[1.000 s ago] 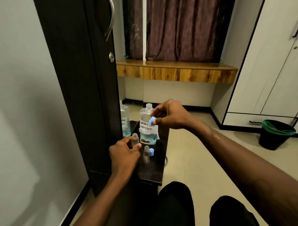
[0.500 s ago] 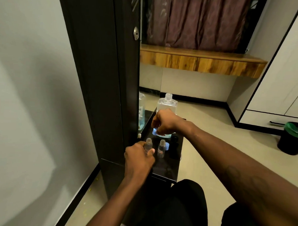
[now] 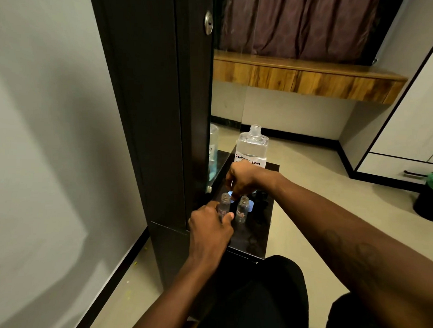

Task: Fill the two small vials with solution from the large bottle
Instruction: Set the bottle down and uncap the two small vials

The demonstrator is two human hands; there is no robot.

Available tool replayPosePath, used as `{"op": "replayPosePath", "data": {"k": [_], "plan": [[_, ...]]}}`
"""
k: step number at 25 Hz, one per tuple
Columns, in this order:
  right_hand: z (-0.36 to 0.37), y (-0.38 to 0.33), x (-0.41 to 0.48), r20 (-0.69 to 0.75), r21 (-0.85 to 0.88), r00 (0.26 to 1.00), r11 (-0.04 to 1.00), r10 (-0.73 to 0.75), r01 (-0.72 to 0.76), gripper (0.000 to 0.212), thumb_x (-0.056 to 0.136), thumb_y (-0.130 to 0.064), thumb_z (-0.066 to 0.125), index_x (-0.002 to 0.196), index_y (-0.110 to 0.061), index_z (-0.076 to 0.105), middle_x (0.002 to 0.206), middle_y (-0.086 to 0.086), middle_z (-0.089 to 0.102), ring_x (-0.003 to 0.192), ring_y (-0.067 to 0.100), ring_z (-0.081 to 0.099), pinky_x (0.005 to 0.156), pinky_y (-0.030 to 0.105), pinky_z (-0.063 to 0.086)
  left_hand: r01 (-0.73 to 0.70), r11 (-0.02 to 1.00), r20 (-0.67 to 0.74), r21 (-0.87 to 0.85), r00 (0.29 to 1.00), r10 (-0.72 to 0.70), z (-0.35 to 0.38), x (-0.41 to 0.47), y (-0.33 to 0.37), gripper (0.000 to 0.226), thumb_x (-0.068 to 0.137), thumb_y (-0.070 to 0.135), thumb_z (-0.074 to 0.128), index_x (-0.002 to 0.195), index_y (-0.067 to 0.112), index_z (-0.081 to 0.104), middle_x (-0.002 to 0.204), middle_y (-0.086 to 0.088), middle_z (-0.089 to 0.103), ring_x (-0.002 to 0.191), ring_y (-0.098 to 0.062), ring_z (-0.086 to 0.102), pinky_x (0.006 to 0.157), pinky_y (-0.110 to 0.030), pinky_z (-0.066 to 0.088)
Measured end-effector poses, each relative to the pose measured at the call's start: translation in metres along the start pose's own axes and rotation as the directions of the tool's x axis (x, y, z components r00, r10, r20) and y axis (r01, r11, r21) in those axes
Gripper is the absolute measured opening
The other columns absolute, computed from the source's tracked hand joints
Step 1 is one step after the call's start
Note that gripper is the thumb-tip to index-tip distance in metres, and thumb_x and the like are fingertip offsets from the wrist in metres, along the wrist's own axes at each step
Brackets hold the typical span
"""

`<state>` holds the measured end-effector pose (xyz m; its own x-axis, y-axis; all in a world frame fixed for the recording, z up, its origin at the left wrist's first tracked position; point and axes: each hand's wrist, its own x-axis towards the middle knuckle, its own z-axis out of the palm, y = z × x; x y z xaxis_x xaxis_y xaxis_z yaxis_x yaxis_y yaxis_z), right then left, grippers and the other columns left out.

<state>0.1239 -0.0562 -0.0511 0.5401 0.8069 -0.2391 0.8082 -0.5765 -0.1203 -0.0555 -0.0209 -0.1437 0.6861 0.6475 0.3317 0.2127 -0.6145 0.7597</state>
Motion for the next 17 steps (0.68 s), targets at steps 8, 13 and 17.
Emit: {"op": "replayPosePath", "data": {"k": [8,13,17], "plan": [[-0.002,0.0,-0.01,-0.051,0.068,0.999,0.998,0.003,0.001,0.033,0.078,-0.026,0.086,0.107,-0.013,0.078,0.105,0.004,0.077,0.095,0.02,0.072,0.083,0.033,0.061,-0.046,0.999,-0.023,0.001,0.999,0.046,-0.008,-0.002,0.007,0.048,0.083,0.03,0.083,0.126,0.018,0.065,0.101,0.003,0.073,0.091,-0.012,0.072,0.082,-0.022,0.059],[-0.028,0.005,-0.038,-0.276,0.242,0.961,0.967,-0.008,0.077,0.023,0.081,-0.019,0.083,0.103,-0.013,0.08,0.097,0.004,0.079,0.081,0.013,0.072,0.076,0.028,0.061,-0.155,0.988,-0.116,-0.023,0.982,0.151,-0.031,0.01,0.039,0.06,0.089,0.023,0.078,0.143,0.011,0.055,0.129,-0.008,0.068,0.116,-0.02,0.067,0.098,-0.034,0.058],[-0.051,0.022,-0.065,-0.676,0.32,0.733,0.924,0.068,0.21,0.017,0.078,-0.029,0.085,0.084,-0.014,0.081,0.073,-0.002,0.076,0.062,0.005,0.07,0.062,0.028,0.062,-0.254,0.967,-0.197,-0.02,0.949,0.246,-0.052,0.036,0.082,0.057,0.088,0.025,0.08,0.139,0.012,0.059,0.124,-0.008,0.071,0.112,-0.019,0.068,0.094,-0.031,0.059]]}}
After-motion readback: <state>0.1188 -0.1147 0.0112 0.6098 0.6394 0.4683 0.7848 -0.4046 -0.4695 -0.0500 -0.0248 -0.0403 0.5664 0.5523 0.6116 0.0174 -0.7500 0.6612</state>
